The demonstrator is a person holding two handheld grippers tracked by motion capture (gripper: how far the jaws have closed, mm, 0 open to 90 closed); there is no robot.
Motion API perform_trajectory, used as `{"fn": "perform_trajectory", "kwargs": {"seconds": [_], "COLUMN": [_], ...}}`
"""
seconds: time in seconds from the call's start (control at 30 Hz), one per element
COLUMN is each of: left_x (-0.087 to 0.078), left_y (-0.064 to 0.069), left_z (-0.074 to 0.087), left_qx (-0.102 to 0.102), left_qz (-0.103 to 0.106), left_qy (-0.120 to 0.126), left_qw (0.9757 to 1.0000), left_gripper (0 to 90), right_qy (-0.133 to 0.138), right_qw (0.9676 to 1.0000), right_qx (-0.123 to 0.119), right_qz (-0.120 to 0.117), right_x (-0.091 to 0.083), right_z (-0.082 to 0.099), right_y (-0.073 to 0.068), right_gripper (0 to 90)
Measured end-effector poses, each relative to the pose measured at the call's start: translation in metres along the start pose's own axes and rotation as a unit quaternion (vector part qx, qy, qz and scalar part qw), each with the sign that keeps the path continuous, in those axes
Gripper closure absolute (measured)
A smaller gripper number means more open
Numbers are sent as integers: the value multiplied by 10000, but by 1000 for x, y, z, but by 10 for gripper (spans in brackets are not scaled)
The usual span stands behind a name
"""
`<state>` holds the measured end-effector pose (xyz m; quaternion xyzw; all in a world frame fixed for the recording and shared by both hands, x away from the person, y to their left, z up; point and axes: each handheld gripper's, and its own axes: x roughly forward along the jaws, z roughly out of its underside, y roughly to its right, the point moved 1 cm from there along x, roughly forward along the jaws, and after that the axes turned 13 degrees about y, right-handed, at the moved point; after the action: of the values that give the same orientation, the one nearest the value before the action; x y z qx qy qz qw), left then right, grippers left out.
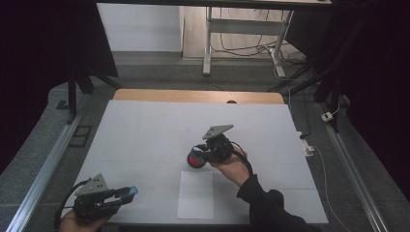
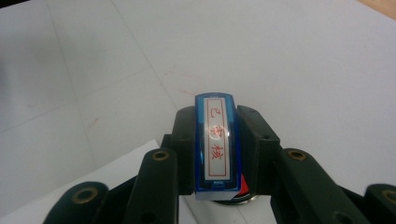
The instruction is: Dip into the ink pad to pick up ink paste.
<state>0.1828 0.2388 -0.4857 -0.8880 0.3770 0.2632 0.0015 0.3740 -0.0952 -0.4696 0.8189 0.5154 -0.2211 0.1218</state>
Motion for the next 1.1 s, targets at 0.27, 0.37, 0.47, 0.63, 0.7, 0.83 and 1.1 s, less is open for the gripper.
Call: {"fn": "perform_trajectory", "kwargs": {"seconds": [0.27,0.37,0.47,0.63,0.7,0.83,1.1], "left_x": [0,0,0,0,0,0,-1], "left_y": [1,0,0,-1,-1,-1,-1], "left_z": [0,0,0,0,0,0,0], "left_qx": [-41,-49,-85,-93,-87,-106,-121], "left_qz": [-89,-117,-128,-83,-58,-55,-30], "left_qy": [-47,-64,-47,-43,-45,-30,-15], "left_qw": [9999,9999,9999,9999,9999,9999,9999], "left_gripper": [686,686,686,685,685,685,685], "right_qy": [120,164,201,226,229,243,227], "right_qw": [9998,9996,9995,9992,9992,9991,9986], "right_qx": [-35,-35,-37,-50,-40,4,38], "right_qz": [-162,-213,-247,-325,-328,-344,-473], "right_x": [-14,-19,-23,-30,-33,-37,-44], "right_z": [-2,-4,-4,-3,-2,-1,0], "right_y": [-9,-12,-15,-18,-20,-23,-33], "right_gripper": [701,701,701,700,700,700,702]}}
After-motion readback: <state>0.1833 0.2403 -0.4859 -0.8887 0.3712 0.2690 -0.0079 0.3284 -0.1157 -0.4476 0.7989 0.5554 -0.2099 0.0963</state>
